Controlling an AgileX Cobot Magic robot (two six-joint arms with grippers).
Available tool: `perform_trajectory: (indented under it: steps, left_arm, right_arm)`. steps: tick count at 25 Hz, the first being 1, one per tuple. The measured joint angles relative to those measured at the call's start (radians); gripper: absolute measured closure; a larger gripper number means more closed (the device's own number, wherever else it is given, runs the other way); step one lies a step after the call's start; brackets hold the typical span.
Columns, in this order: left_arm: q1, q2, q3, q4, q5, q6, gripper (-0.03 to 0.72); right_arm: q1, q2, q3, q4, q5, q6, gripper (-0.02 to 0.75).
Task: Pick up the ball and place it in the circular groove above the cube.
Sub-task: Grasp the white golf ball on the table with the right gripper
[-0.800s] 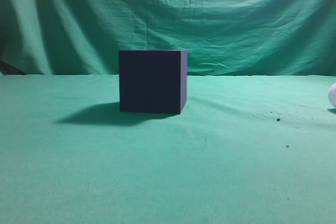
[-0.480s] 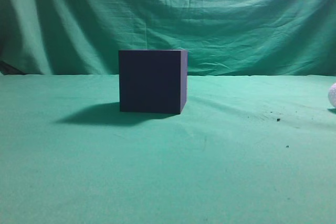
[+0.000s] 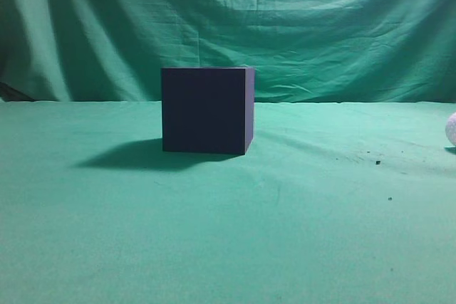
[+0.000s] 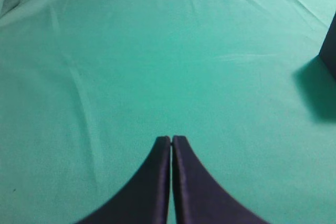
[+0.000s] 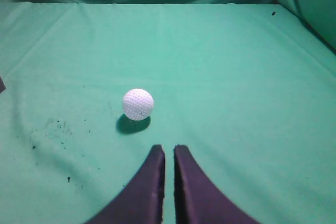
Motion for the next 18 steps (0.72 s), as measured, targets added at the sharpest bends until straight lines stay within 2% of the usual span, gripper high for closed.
perform_trajectory:
  steps: [3,6,9,11,14,18]
  left_arm:
    - [0.0,0.0,0.0,0.0,0.0,0.0,0.688]
    - [0.0,0.0,0.0,0.0,0.0,0.0,0.688]
    - [0.0,0.0,0.0,0.0,0.0,0.0,0.688]
    - [0.0,0.0,0.0,0.0,0.0,0.0,0.688]
    - [0.0,0.0,0.0,0.0,0.0,0.0,0.688]
    - [0.0,0.0,0.0,0.0,0.0,0.0,0.688]
  right_arm:
    - [0.0,0.0,0.0,0.012,-0.101,0.011,0.738]
    - [0.0,0.0,0.0,0.038,-0.344,0.022,0.738]
    - [0.0,0.0,0.0,0.039,-0.522,0.022,0.738]
    - [0.0,0.0,-0.009,0.039,-0.504,0.025,0.738]
    - [0.0,0.035,-0.098,0.051,-0.319,0.03,0.738]
    - [0.0,0.246,-0.241,0.082,-0.107,0.052,0.738]
